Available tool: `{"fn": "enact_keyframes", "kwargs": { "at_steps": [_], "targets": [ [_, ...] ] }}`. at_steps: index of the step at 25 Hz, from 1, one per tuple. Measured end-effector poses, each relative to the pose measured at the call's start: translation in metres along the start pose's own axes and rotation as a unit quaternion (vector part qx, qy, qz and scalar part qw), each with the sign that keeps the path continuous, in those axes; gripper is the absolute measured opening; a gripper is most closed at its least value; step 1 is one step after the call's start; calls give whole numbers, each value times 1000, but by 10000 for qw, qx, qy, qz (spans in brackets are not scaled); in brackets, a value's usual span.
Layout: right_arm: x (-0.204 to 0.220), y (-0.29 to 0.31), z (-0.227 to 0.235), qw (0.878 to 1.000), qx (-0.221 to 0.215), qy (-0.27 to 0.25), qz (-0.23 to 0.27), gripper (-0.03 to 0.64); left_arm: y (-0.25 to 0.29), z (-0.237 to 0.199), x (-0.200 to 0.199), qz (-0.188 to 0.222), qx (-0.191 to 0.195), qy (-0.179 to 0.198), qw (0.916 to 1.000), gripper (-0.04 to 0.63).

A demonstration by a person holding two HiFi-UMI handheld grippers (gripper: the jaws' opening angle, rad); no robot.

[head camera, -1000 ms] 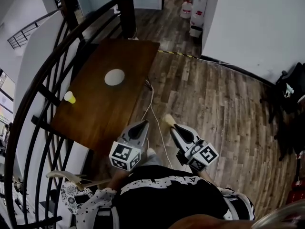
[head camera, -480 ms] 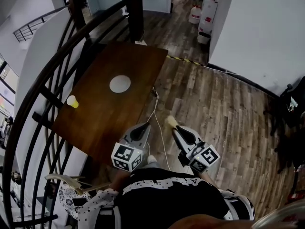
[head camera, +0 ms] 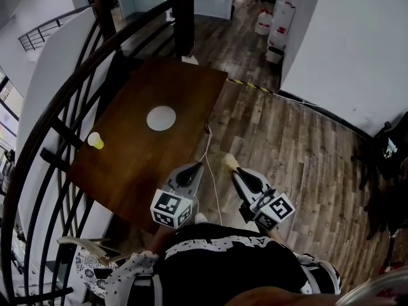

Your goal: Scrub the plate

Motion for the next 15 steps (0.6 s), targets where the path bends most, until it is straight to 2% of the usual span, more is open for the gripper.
{"fn": "enact_keyframes", "kwargs": {
  "at_steps": [4, 10, 15],
  "targets": [
    [-2, 20, 6, 9996, -92, 210, -151, 49, 7, -20, -2, 51, -28, -140, 9999, 15],
    [-6, 50, 24, 9993, -253, 121, -248, 49, 22, -47, -8, 117, -177, -136, 9997, 15],
    [-5, 71, 32, 9991, -422, 27, -100, 49, 22, -63, -6, 97, -329, -120, 9993, 15]
  ]
}}
Point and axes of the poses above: the fingertips, and each gripper's own axes: y forward along the fingers, z to its right, x out of its underside, the point moved 7 cm from there along -y, backward along the fingers, and after that the axes turned 3 degrees about -z, right-handed, at the moved point
